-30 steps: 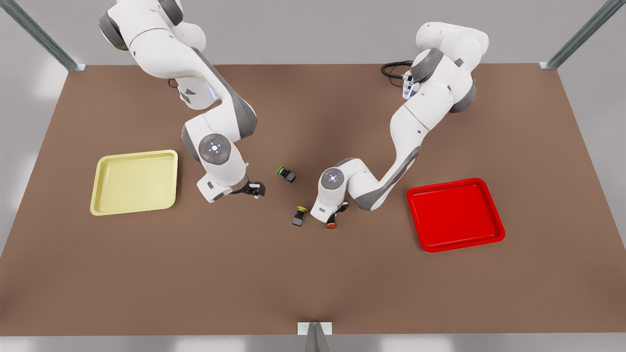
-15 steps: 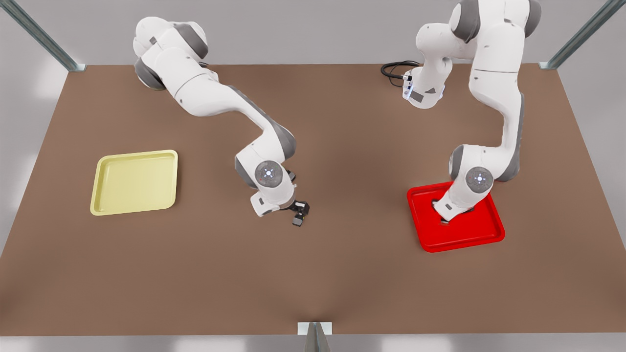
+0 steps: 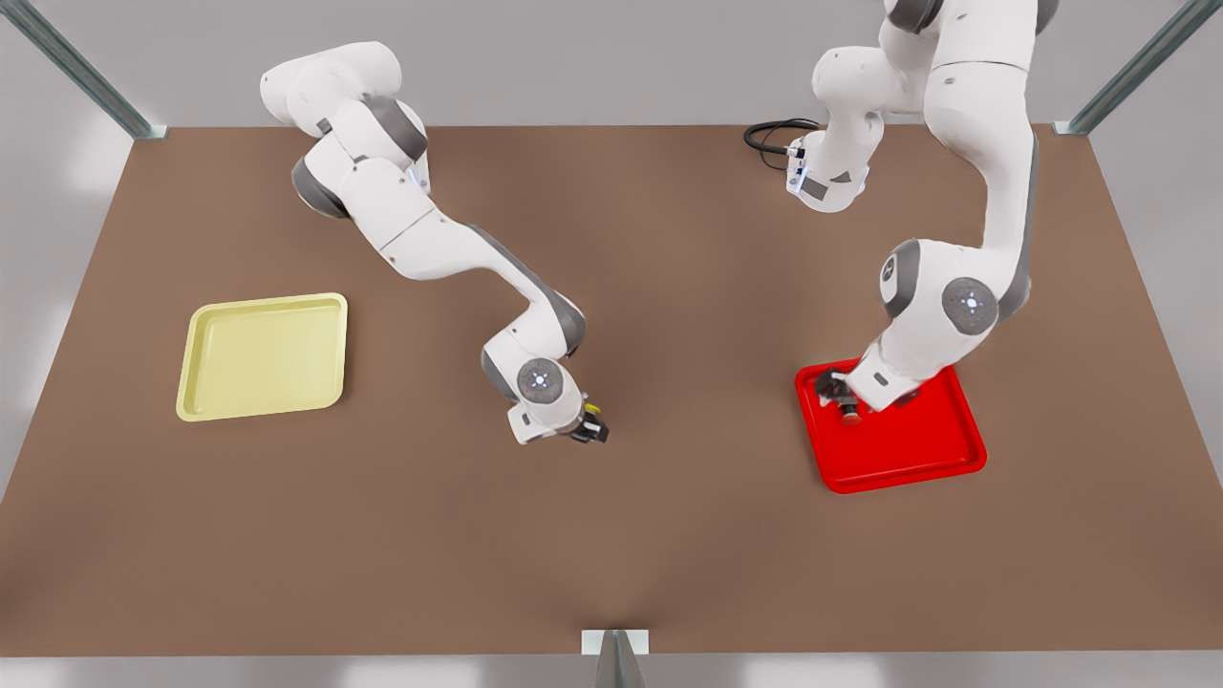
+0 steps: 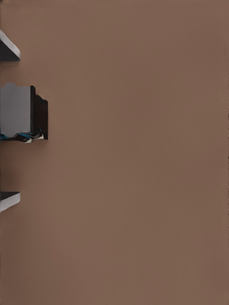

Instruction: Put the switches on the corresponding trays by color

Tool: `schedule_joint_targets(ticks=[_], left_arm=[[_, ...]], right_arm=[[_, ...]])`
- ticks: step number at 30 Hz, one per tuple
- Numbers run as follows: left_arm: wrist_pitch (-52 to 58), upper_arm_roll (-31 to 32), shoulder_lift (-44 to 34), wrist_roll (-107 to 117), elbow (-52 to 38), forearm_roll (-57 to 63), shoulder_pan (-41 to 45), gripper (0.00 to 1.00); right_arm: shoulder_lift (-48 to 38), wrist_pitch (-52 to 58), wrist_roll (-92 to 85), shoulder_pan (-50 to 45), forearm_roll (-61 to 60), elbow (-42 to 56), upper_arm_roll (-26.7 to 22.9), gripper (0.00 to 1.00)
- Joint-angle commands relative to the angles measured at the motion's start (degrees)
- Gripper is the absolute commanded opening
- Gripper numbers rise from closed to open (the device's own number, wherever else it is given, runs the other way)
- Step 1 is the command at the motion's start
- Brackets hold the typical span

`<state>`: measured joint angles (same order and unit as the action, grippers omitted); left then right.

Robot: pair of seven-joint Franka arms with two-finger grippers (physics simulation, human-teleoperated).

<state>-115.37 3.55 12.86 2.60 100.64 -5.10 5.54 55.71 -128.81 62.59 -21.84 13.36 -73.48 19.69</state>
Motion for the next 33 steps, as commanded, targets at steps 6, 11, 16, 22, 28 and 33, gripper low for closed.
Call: schedule_joint_targets(ticks=[6,11,16,22,28,33], left_arm=[[28.44,5.24,-4.69,-0.58,-22.24,3.08,-5.19,1.00],[28.18,4.98,-5.75,-0.23,-21.36,3.69,-4.75,1.00],[30.29,5.33,0.32,-0.14,-27.25,5.10,-4.75,1.00],[29.68,5.51,-0.30,-0.05,-26.55,5.10,-4.75,1.00],[29.59,5.51,-0.38,0.04,-26.29,5.10,-4.75,1.00],[29.68,5.51,-0.47,0.04,-26.20,5.10,-4.75,1.00]], right_arm=[[0.90,0.14,-0.10,-0.05,1.14,0.70,0.00,1.00],[1.77,1.55,0.43,-0.66,1.06,1.85,0.00,1.00],[1.78,1.55,0.52,-0.92,0.88,1.67,0.18,1.00],[2.04,1.64,0.43,-0.93,0.97,1.76,0.18,0.72],[2.04,2.69,0.34,-1.01,0.97,2.46,0.18,0.56],[2.30,2.95,-0.01,-1.01,1.14,2.64,0.18,0.55]])
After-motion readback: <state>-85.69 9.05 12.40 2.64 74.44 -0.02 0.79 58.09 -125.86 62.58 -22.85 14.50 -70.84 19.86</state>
